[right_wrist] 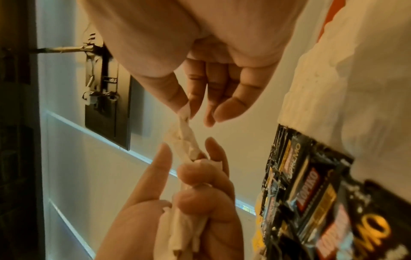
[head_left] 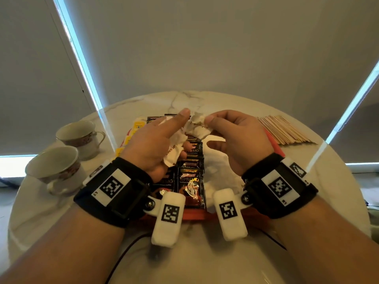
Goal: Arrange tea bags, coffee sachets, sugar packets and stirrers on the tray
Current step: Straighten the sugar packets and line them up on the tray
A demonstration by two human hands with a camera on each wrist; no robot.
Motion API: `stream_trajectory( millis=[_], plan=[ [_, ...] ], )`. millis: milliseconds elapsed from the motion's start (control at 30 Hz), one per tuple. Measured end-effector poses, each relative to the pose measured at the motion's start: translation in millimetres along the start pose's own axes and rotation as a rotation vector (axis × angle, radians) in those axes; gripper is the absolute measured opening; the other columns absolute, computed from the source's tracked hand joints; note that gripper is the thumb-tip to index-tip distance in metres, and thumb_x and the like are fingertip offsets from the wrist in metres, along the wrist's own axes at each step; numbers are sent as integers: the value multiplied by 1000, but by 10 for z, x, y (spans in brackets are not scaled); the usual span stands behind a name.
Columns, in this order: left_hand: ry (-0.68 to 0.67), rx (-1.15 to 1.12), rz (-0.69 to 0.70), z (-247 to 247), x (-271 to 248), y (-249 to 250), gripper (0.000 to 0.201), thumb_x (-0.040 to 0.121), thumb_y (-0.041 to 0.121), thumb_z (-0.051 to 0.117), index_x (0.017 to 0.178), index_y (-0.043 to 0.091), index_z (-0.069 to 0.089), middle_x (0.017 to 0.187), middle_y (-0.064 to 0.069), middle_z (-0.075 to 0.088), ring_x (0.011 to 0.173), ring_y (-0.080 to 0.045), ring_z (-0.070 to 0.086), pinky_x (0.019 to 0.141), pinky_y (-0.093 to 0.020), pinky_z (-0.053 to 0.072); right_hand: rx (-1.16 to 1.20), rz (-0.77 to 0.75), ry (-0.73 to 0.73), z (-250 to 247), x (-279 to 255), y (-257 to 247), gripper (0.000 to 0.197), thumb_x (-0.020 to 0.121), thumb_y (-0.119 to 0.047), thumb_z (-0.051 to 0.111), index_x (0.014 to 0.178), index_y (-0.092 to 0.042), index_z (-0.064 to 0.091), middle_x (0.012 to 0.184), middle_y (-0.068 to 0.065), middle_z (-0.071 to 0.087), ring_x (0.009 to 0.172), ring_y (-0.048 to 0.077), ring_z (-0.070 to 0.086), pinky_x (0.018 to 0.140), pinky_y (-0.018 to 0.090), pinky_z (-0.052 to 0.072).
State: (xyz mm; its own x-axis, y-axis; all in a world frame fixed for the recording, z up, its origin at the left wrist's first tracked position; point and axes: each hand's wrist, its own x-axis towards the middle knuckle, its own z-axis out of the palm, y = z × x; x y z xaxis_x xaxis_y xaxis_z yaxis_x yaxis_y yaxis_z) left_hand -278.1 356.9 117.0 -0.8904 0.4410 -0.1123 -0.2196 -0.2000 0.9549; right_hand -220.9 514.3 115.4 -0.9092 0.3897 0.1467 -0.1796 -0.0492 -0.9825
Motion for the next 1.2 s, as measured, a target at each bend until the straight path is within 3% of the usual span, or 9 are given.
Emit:
stream_trajectory(
  millis=[167,233,367,533,633,767,867,967,1200],
  plan=[
    [-62,80,108,-10,-29,-40,19,79,20,82,93,13,72,79,-7,67,56,-13,53,44,-22,44,2,-22,-29,39,-30,-5,5,96,-8,66,91,-6,67,77,10,66,68,18,65,60,31,56],
    [-25,85,138,-11,-17,-51,11,80,17,82,84,16,72,79,-10,66,55,-14,53,42,-22,44,33,-3,-52,33,-45,0,6,95,-11,68,98,-5,67,84,14,69,74,22,68,62,32,58],
    [35,84,165,-36,3,-32,21,77,22,82,91,13,69,79,-9,66,56,-12,55,42,-22,45,25,73,-189,9,-81,9,32,84,-11,78,111,2,67,101,24,74,77,25,70,66,30,61],
    [96,8,128,-19,17,-22,11,95,22,74,96,12,72,71,-2,67,53,-12,54,42,-23,43,-56,135,-193,-50,-70,-36,19,84,-10,79,81,-6,60,72,12,70,57,19,61,54,28,55],
    [113,-10,129,-16,15,-7,10,96,20,74,89,13,72,71,-3,67,54,-13,55,43,-24,43,-136,182,-143,-103,-91,-62,21,89,-21,76,81,-6,65,65,8,67,55,18,58,54,28,53],
    [111,0,131,-11,-2,8,9,96,19,74,92,12,73,75,-5,72,54,-12,57,44,-23,46,-182,65,24,-212,-68,-156,19,88,-27,78,97,-11,72,83,-2,71,75,15,66,68,31,60],
    [55,45,129,41,-32,-26,9,96,21,74,94,12,74,75,-3,71,55,-11,58,43,-22,46,-223,90,-83,-160,-131,-225,22,87,-20,78,107,-12,72,96,3,75,82,15,70,71,30,61],
    [4,69,95,81,-45,-67,15,96,24,75,102,10,73,79,-4,68,57,-11,56,43,-22,45,-282,131,-49,-207,-233,-218,14,89,-8,75,103,-9,73,95,10,76,78,17,68,67,30,58],
    [12,48,79,-2,12,-40,18,97,20,72,111,10,68,76,-2,67,57,-10,56,43,-22,44,-501,357,108,-825,-537,-142,11,91,-8,70,87,-15,78,105,21,75,85,28,63,84,45,53]
  ],
)
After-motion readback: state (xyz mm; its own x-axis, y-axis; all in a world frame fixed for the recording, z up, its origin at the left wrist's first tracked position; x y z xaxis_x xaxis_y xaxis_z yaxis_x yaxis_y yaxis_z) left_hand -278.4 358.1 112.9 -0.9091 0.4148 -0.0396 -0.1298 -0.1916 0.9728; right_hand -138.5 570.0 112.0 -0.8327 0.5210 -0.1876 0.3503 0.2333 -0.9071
